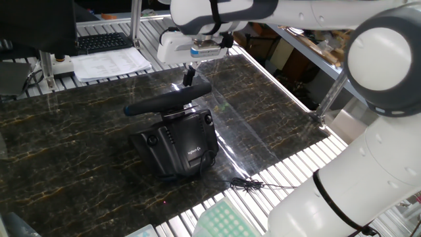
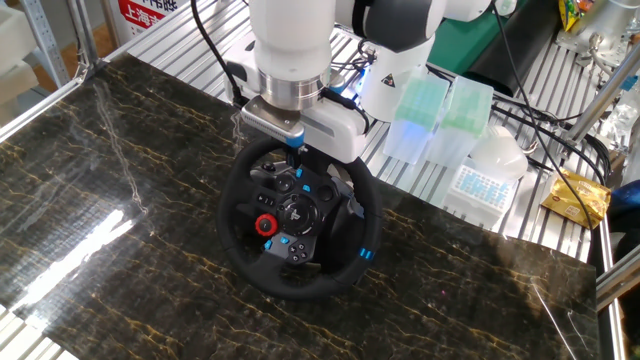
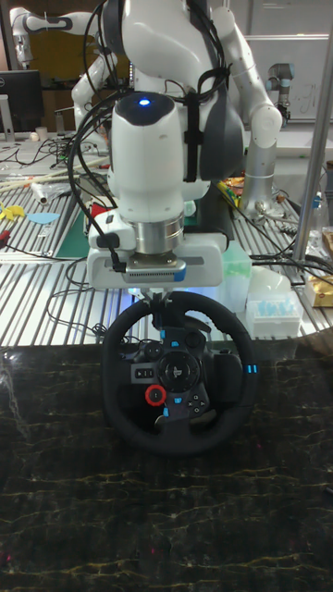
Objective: Rotate the steering wheel 90 degrees clockwise
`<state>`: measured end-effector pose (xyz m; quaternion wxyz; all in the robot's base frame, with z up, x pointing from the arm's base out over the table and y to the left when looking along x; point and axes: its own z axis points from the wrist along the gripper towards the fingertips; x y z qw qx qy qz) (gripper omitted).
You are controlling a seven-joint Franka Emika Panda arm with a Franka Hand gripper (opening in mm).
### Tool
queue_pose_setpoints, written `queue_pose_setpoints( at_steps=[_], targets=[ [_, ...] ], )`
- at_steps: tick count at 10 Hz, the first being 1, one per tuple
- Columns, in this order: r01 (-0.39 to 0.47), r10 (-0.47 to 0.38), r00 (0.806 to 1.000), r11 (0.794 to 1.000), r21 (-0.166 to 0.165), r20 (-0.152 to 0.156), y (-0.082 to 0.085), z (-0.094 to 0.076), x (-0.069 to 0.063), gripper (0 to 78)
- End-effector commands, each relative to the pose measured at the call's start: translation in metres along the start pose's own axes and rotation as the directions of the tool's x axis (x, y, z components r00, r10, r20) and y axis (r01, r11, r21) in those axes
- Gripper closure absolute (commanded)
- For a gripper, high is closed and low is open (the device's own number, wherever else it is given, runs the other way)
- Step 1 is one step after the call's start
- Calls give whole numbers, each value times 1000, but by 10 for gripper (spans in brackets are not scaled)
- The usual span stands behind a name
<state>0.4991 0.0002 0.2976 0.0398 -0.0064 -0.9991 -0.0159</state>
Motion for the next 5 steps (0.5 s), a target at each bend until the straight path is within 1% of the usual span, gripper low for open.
queue_pose_setpoints(
  at_steps=[1,5],
  targets=[
    [0,0,1000,1000,0,3,0,-1,-1,776],
    [2,-2,1000,1000,0,3,-1,-2,-2,776]
  ],
)
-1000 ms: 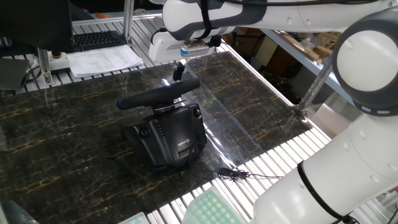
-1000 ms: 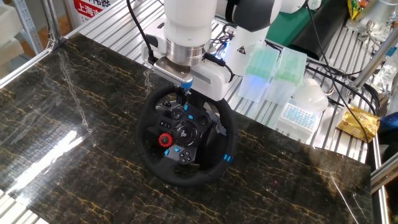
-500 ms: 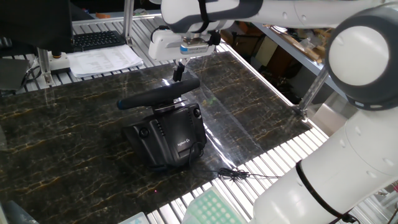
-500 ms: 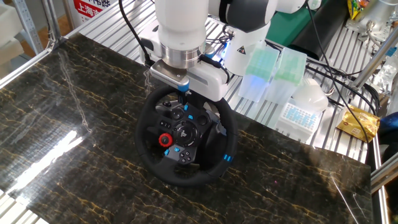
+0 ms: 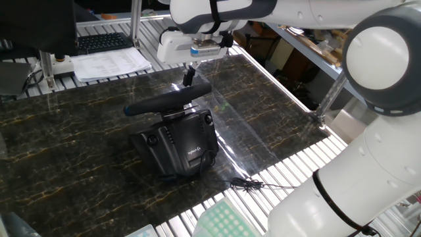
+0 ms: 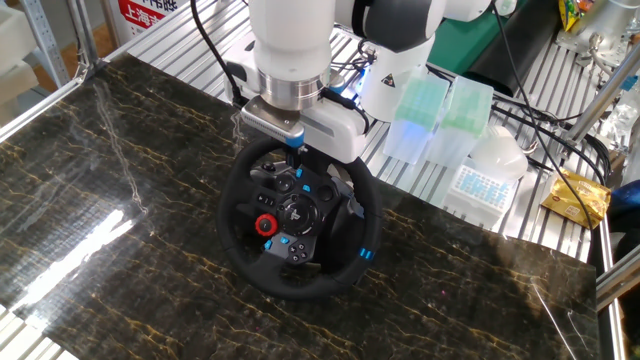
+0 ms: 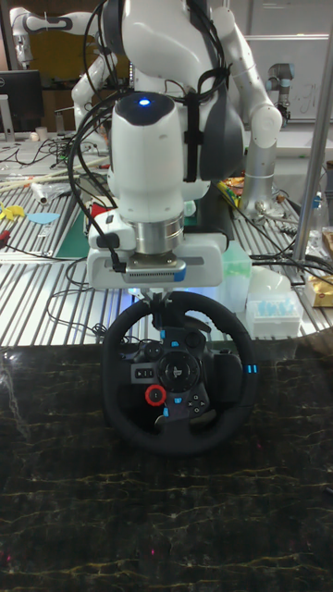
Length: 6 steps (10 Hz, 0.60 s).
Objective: Rotate the steering wheel 90 degrees clockwise
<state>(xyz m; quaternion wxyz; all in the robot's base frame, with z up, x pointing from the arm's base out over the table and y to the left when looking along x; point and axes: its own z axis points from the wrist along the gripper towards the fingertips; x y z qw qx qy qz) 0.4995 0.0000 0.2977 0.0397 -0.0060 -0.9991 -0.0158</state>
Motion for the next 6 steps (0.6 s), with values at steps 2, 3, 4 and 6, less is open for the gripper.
queue_pose_setpoints(
  at_steps=[2,3,4,6],
  targets=[
    [4,-4,1000,1000,0,3,-2,-4,-5,776],
    [6,-6,1000,1000,0,3,-3,-5,-7,776],
    [7,-7,1000,1000,0,3,-4,-6,-9,776],
    [8,-8,1000,1000,2,4,-7,-7,-17,776]
  ],
)
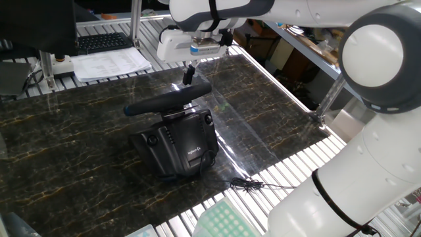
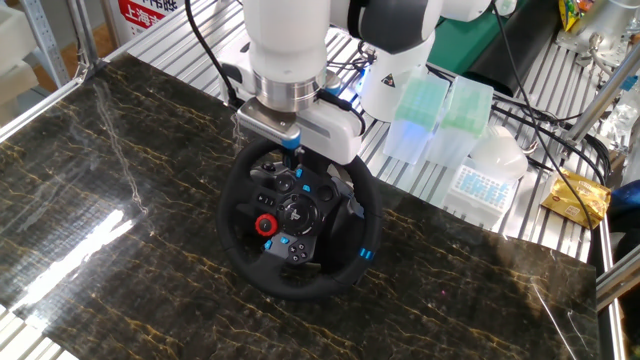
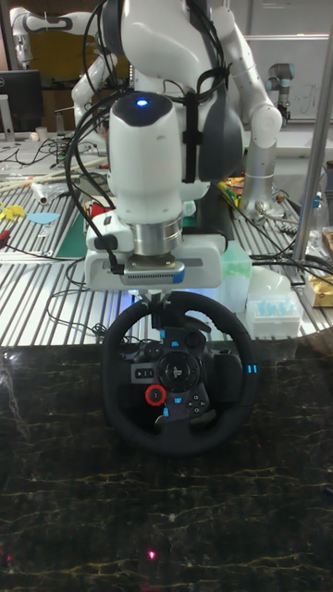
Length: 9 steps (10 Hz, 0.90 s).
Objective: Rotate the steering wheel 90 degrees clockwise
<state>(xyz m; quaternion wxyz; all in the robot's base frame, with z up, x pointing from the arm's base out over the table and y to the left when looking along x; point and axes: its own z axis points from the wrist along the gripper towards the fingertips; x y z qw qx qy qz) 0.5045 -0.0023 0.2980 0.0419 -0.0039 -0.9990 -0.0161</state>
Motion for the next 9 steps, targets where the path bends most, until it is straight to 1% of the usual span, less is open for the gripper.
queue_pose_setpoints(
  at_steps=[1,5,7,9],
  targets=[
    [4,-4,1000,1000,8,14,-5,-4,-17,776],
    [12,-12,1000,1000,11,14,-9,-4,-29,776],
    [18,-19,1000,1000,11,17,-10,4,-40,776],
    [34,-34,999,999,12,19,-13,7,-50,776]
  ],
)
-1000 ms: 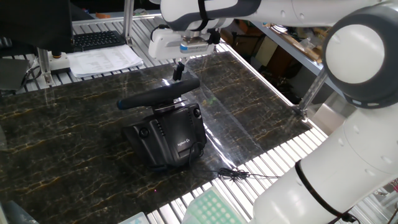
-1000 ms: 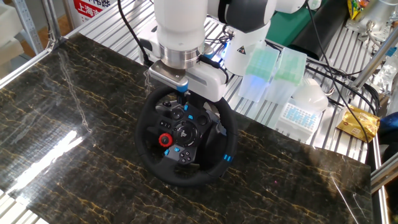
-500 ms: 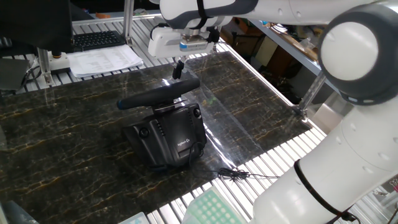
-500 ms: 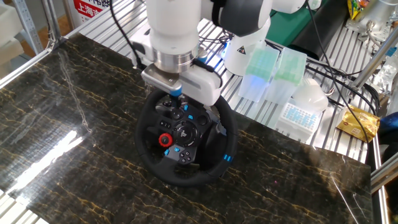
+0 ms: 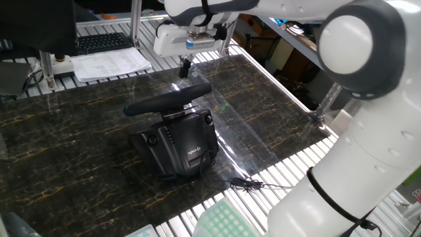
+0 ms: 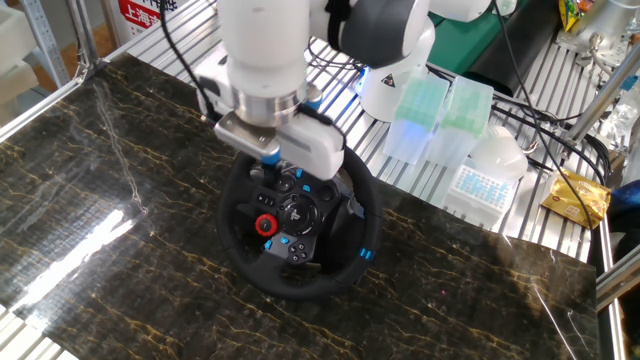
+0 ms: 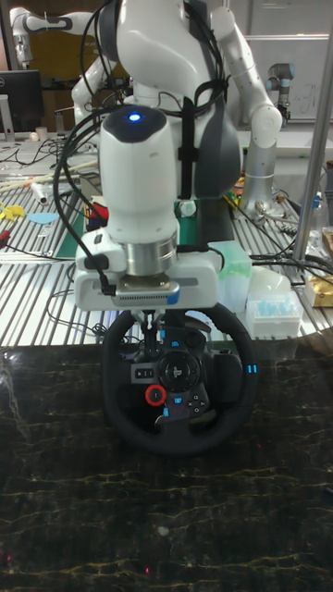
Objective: Rotate the steering wheel 90 degrees clockwise
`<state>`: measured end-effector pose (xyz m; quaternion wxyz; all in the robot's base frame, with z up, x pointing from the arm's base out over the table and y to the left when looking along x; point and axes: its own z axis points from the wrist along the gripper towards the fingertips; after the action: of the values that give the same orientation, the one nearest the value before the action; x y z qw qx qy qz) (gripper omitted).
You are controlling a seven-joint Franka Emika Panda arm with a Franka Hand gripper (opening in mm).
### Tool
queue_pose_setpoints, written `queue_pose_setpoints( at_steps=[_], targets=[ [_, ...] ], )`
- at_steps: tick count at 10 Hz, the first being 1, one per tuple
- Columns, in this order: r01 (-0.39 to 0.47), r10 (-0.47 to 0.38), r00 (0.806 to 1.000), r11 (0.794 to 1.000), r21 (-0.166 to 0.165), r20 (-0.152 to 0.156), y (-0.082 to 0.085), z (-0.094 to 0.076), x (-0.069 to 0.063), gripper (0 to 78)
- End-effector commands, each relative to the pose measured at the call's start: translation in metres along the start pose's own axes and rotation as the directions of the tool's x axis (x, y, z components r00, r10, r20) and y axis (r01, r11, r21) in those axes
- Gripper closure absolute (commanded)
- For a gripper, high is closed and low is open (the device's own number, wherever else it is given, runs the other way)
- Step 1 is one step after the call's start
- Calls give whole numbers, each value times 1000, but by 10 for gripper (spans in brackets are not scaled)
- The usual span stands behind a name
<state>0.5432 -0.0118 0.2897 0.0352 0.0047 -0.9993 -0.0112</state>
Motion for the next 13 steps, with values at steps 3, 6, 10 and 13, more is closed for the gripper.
queue_pose_setpoints(
  at_steps=[3,6,10,13],
  targets=[
    [35,-35,999,999,1,4,-6,1,-15,776],
    [30,-29,998,999,22,-61,-4,9,-18,776],
    [34,-28,989,999,40,-143,-1,8,-16,776],
    [16,-9,987,999,41,-160,4,8,-14,776]
  ],
)
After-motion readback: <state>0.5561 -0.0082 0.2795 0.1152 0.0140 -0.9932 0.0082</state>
